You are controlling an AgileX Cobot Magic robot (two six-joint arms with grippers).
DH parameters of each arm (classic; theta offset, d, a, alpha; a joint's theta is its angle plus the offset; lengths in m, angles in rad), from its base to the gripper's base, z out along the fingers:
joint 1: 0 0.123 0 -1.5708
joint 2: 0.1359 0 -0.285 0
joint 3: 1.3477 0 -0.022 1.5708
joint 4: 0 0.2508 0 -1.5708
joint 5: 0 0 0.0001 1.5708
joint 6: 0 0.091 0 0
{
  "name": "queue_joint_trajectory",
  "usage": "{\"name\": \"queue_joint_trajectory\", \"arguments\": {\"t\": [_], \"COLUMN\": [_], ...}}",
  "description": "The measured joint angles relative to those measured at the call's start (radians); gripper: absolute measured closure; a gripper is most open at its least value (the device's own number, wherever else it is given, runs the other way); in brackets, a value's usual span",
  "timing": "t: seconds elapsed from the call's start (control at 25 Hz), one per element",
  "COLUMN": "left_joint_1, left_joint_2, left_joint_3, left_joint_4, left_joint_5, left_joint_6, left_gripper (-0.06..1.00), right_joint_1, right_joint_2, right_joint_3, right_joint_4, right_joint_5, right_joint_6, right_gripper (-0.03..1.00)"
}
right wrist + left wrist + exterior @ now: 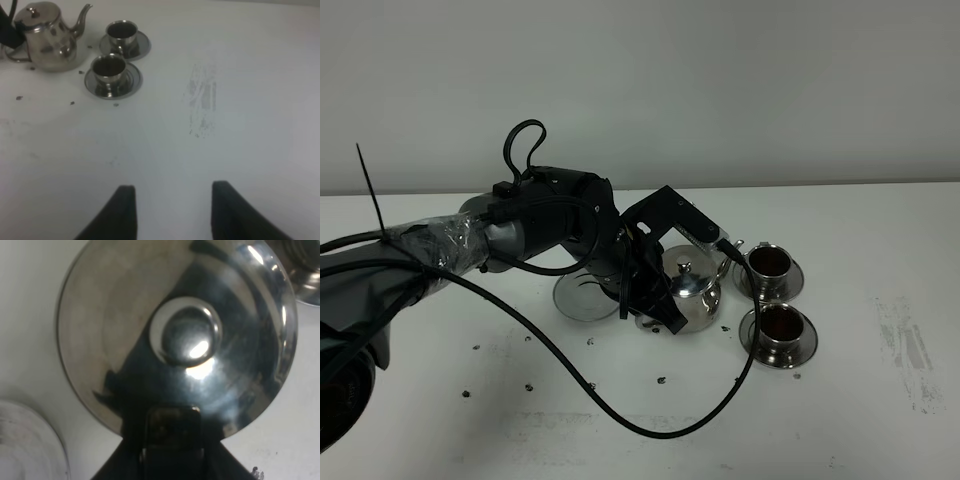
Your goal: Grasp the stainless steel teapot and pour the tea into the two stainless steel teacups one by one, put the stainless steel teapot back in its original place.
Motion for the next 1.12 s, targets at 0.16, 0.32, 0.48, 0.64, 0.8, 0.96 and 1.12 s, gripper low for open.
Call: {"name": "queue_joint_trajectory", "arguments": {"t": [0.16,0.32,0.48,0.64,0.8,0.96,1.12], "left_joint_1": [0.000,0.003,0.035,0.085,0.123,0.151,0.176], "left_joint_2": [-0.034,-0.108,-0.169,-0.187,-0.192,-0.233,-0.290], "left_joint_3": [0.001,0.001,0.001,0.001,0.004,0.109,0.244], "left_joint_4": [0.002,0.026,0.062,0.082,0.083,0.081,0.074], "left_joint_5": [0.016,0.064,0.118,0.182,0.231,0.161,0.048], "left_joint_6": [0.000,0.000,-0.052,-0.096,-0.126,-0.136,-0.136], "left_gripper": [0.72,0.72,0.72,0.72,0.72,0.72,0.72], "right_joint_1": [0.000,0.000,0.000,0.000,0.000,0.000,0.000], "right_joint_2": [0.000,0.000,0.000,0.000,0.000,0.000,0.000], "right_joint_3": [0.000,0.000,0.000,0.000,0.000,0.000,0.000], "right_joint_4": [0.000,0.000,0.000,0.000,0.000,0.000,0.000], "right_joint_5": [0.000,0.000,0.000,0.000,0.000,0.000,0.000], "right_joint_6": [0.000,0.001,0.001,0.001,0.001,0.001,0.001], "right_gripper": [0.63,0.63,0.63,0.63,0.63,0.63,0.63]}}
